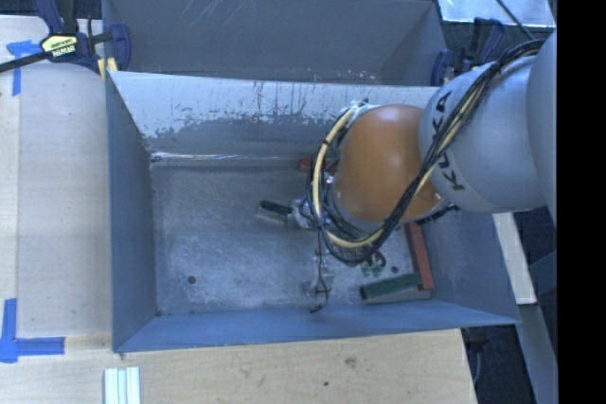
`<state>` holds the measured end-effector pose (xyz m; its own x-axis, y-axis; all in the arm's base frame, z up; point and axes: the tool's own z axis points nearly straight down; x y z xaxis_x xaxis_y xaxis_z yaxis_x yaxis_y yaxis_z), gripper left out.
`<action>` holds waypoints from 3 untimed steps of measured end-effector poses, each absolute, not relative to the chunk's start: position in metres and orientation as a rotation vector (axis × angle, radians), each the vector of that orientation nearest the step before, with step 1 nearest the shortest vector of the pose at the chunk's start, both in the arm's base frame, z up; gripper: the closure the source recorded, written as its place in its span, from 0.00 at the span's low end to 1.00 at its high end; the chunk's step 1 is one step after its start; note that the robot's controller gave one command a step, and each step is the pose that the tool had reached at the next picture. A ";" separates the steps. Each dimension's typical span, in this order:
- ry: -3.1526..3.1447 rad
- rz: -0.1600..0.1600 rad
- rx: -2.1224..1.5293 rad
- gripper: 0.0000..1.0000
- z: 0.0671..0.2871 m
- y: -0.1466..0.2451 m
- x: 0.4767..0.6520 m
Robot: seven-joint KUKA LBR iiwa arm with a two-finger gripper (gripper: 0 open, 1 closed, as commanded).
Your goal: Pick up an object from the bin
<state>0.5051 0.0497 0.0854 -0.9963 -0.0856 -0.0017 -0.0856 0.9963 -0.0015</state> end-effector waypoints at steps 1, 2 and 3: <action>3.110 0.000 -0.426 0.00 0.100 0.011 0.522; 3.119 -0.002 -0.340 0.00 0.097 -0.013 0.561; 3.128 0.000 -0.247 0.00 0.100 -0.031 0.597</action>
Offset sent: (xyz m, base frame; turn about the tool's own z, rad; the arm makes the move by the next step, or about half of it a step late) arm 0.0663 -0.0678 0.0085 -0.1282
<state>0.5968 -0.0312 0.1005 -0.9876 -0.1572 -0.0040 -0.1572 0.9876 -0.0001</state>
